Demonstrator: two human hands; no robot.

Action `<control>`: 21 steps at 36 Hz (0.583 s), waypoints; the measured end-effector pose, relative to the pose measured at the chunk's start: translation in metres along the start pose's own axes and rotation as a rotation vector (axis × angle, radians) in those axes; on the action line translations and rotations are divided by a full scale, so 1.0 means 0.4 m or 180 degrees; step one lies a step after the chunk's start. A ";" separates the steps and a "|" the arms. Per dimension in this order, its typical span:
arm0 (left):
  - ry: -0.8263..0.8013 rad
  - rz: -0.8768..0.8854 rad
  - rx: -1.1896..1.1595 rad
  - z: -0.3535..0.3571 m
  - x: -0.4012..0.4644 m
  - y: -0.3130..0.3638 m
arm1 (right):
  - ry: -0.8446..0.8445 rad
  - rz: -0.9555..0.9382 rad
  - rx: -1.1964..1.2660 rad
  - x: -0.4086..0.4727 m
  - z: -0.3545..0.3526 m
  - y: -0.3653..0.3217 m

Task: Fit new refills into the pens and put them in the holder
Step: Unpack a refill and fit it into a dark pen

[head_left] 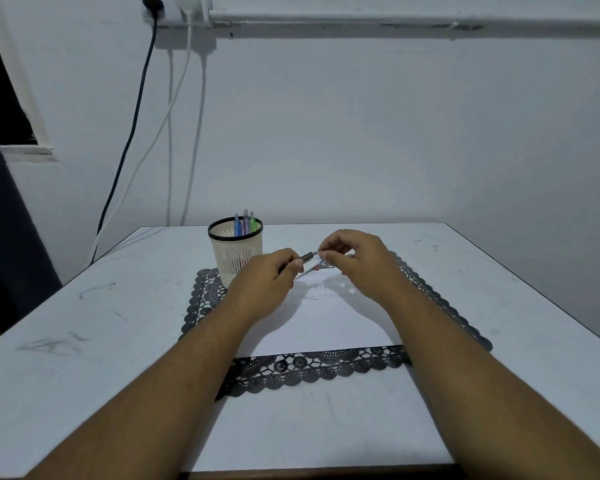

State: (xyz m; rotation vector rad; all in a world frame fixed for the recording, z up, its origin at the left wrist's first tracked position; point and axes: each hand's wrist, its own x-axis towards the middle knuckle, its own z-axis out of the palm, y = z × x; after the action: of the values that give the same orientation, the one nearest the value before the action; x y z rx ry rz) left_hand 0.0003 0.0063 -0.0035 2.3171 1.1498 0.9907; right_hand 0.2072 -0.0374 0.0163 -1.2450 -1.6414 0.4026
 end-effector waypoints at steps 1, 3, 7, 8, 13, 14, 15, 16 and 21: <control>-0.0010 0.0015 0.0030 -0.001 0.000 0.000 | -0.0032 -0.0037 -0.0103 0.001 -0.003 0.002; -0.0017 0.0066 0.0137 0.000 0.000 0.000 | -0.0054 -0.0112 -0.0268 0.004 -0.007 0.005; -0.0026 0.0127 0.0258 0.001 0.001 -0.004 | -0.0120 -0.0201 -0.0392 0.006 -0.007 0.011; -0.0026 0.0139 0.0262 0.001 0.001 -0.005 | -0.0136 -0.0217 -0.0400 0.006 -0.007 0.011; -0.0056 0.0180 0.0117 0.000 0.000 -0.006 | -0.0204 -0.0186 -0.0344 0.005 -0.005 0.011; -0.0071 0.0178 0.0069 0.000 0.000 -0.006 | -0.0209 -0.0179 -0.0316 0.005 -0.003 0.011; -0.0083 0.0178 0.0021 0.001 0.000 -0.007 | -0.0203 -0.0171 -0.0275 0.005 -0.002 0.009; -0.0091 0.0183 -0.0028 0.001 0.001 -0.008 | -0.0186 -0.0148 -0.0206 0.004 -0.001 0.008; -0.0029 0.0170 -0.0378 0.007 0.000 -0.005 | -0.0068 0.0290 0.0654 -0.003 0.023 0.002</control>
State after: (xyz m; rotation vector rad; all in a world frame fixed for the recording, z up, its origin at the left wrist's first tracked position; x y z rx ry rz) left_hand 0.0011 0.0077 -0.0064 2.2662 1.0024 1.0373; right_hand 0.1999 -0.0357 0.0109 -1.1664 -1.5230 0.6270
